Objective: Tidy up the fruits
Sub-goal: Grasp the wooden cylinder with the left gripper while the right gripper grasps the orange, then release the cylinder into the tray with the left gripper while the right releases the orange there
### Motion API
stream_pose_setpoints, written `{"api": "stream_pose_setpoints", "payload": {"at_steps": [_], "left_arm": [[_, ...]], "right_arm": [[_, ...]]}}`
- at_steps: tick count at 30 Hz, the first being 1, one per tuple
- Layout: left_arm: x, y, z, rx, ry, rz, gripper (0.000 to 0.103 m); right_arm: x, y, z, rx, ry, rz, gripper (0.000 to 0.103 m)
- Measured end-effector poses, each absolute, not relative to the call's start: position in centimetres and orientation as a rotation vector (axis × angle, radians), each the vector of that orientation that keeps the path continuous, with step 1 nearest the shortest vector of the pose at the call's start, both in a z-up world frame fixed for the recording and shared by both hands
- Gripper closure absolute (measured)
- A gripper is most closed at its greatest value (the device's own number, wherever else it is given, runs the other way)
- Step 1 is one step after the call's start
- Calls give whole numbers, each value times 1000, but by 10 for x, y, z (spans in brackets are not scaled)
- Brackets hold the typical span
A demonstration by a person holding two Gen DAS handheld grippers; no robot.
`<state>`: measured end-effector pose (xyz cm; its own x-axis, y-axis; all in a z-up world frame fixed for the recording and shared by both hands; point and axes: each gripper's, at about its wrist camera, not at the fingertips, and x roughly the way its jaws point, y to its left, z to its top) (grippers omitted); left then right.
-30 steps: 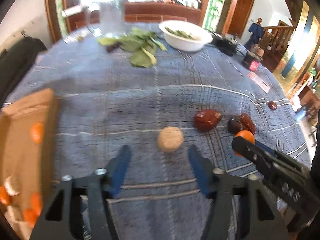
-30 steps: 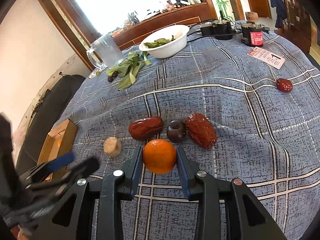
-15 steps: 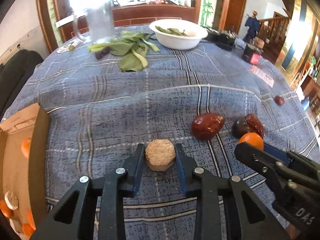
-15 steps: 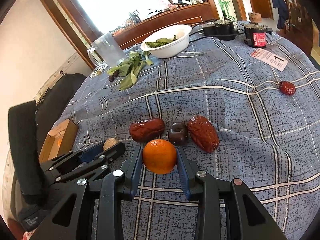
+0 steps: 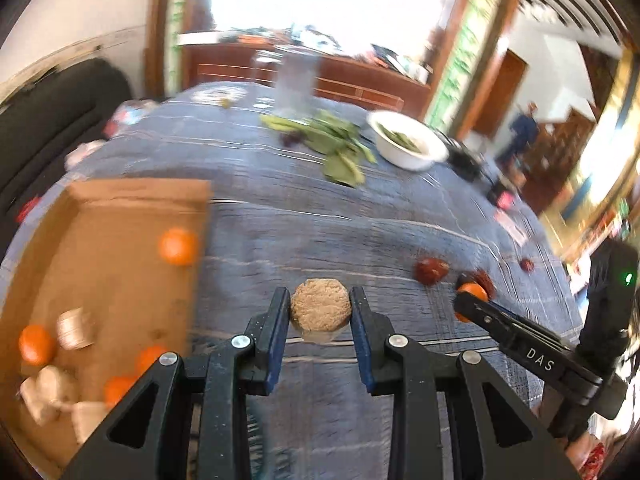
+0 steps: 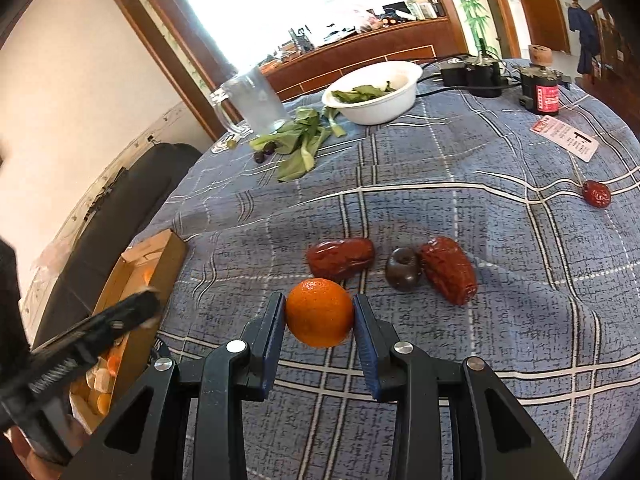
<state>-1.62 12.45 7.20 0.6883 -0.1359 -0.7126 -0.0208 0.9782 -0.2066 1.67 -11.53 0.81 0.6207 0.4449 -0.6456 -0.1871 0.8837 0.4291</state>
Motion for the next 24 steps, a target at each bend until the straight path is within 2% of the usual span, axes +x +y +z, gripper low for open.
{"api": "stream_pose_setpoints", "payload": {"at_steps": [11, 19, 24], "left_arm": [[-42, 257, 89, -257, 779, 160, 74], [-21, 321, 64, -300, 876, 209, 74], [-14, 337, 51, -335, 919, 203, 74]], "right_arm": [[6, -78, 15, 350, 864, 423, 66], [-4, 36, 54, 197, 873, 604, 66], [-6, 110, 53, 65, 899, 676, 66]]}}
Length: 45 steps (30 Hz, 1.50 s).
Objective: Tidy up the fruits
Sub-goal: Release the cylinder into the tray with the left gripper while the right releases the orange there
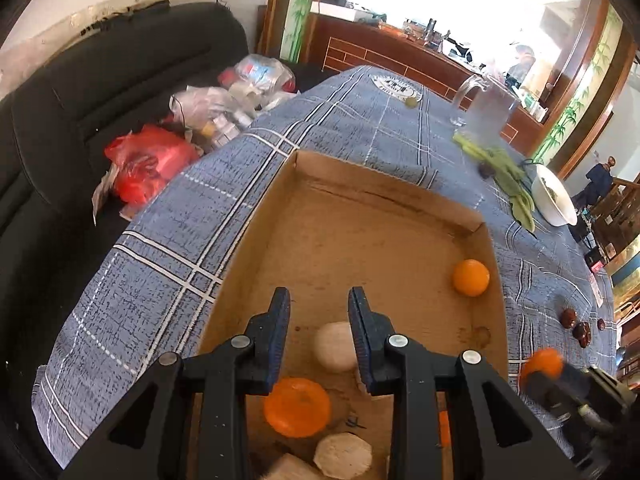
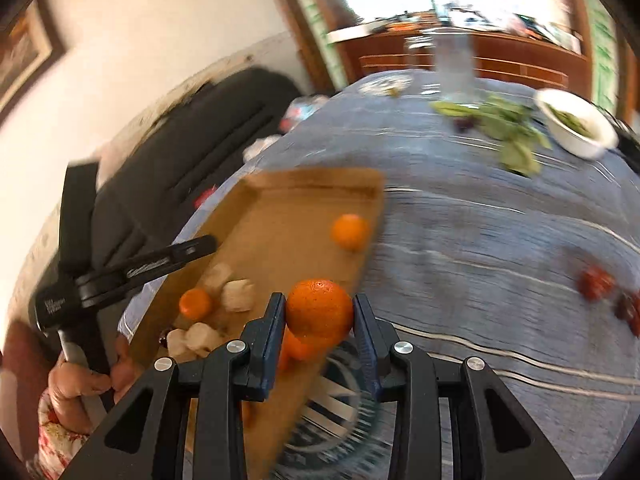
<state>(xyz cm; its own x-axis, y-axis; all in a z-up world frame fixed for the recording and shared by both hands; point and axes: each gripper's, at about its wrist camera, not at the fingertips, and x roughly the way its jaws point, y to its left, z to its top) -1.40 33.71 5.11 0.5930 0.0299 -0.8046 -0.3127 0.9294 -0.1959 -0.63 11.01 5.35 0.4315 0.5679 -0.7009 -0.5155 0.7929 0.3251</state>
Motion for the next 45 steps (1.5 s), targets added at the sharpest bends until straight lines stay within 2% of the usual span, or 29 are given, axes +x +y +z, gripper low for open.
{"api": "stream_pose_setpoints", "payload": {"at_steps": [4, 6, 8, 10, 14, 26, 29, 35, 45], "left_arm": [[-13, 342, 48, -359, 921, 186, 72], [-17, 344, 49, -376, 921, 178, 65], [-22, 346, 52, -385, 907, 179, 48], [-28, 347, 56, -386, 889, 186, 40], [-38, 348, 66, -386, 856, 191, 32], [-72, 313, 91, -323, 758, 224, 28], [-84, 293, 100, -243, 710, 269, 19], [-106, 250, 110, -107, 622, 383, 10], [-111, 190, 102, -36, 656, 343, 10]], "right_arm": [[-4, 151, 41, -4, 930, 695, 65], [-2, 166, 35, -32, 945, 691, 65], [0, 174, 31, -54, 950, 683, 65], [2, 176, 27, -66, 945, 670, 65], [4, 179, 25, -53, 952, 669, 65], [-7, 155, 33, 9, 928, 666, 61], [-20, 136, 38, 22, 897, 657, 60], [-39, 87, 39, 62, 863, 568, 57], [-63, 15, 35, 237, 838, 473, 56]]}}
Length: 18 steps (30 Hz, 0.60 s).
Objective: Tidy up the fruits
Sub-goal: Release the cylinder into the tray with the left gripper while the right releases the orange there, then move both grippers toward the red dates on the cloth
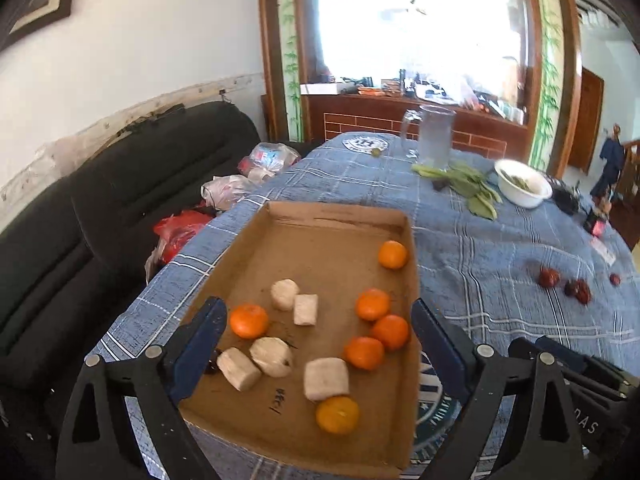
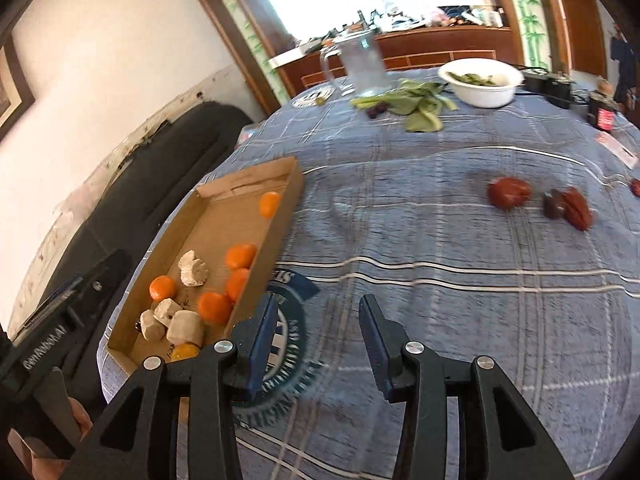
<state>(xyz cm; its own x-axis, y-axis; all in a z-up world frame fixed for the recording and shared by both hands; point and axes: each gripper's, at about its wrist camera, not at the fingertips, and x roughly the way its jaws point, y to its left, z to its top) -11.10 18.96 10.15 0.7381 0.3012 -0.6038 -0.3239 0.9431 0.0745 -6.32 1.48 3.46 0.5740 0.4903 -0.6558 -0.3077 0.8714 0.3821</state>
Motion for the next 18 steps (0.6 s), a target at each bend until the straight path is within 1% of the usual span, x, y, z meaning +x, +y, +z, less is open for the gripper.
{"api": "stream_pose_setpoints", "payload": {"at_steps": [6, 18], "left_arm": [[-110, 162, 100, 17, 671, 313, 10], [-105, 143, 92, 32, 715, 255, 10]], "right_arm": [[-71, -4, 31, 228, 816, 425, 54], [-74, -20, 29, 236, 809, 410, 53]]}}
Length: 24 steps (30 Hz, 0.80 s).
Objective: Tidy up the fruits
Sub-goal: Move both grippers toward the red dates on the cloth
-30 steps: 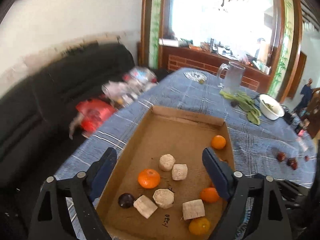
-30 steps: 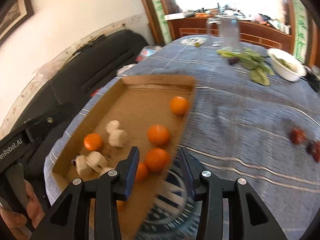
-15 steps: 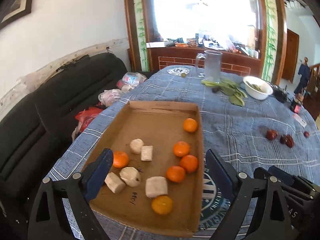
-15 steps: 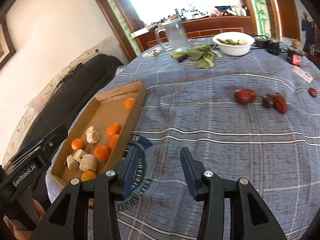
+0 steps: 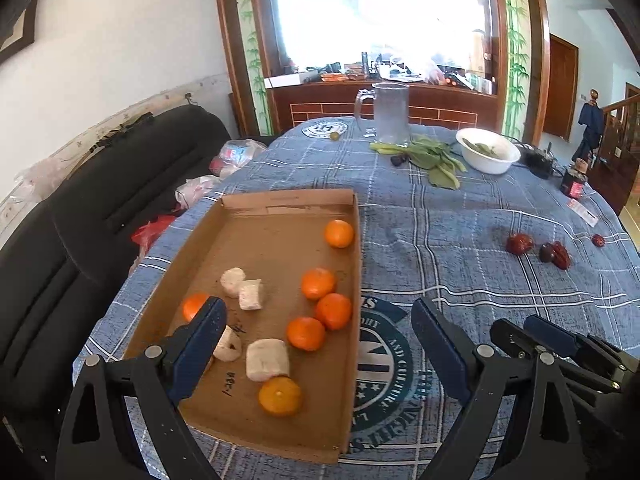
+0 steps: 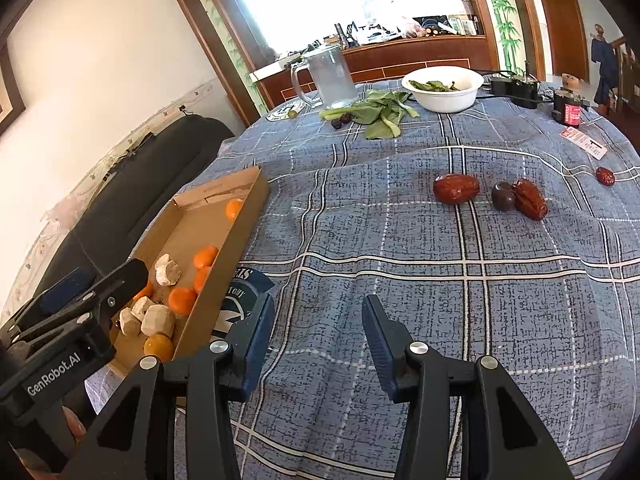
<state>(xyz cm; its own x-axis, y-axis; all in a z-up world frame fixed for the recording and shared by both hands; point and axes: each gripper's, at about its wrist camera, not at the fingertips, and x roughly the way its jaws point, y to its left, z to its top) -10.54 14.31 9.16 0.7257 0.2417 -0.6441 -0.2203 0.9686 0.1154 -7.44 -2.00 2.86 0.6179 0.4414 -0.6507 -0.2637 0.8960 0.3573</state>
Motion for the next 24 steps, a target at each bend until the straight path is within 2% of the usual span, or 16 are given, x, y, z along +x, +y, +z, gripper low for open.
{"api": "stream_pose_setpoints", "payload": {"at_steps": [24], "left_arm": [[-97, 138, 79, 17, 764, 219, 10]], "right_arm": [[-66, -18, 18, 229, 843, 412, 52]]}}
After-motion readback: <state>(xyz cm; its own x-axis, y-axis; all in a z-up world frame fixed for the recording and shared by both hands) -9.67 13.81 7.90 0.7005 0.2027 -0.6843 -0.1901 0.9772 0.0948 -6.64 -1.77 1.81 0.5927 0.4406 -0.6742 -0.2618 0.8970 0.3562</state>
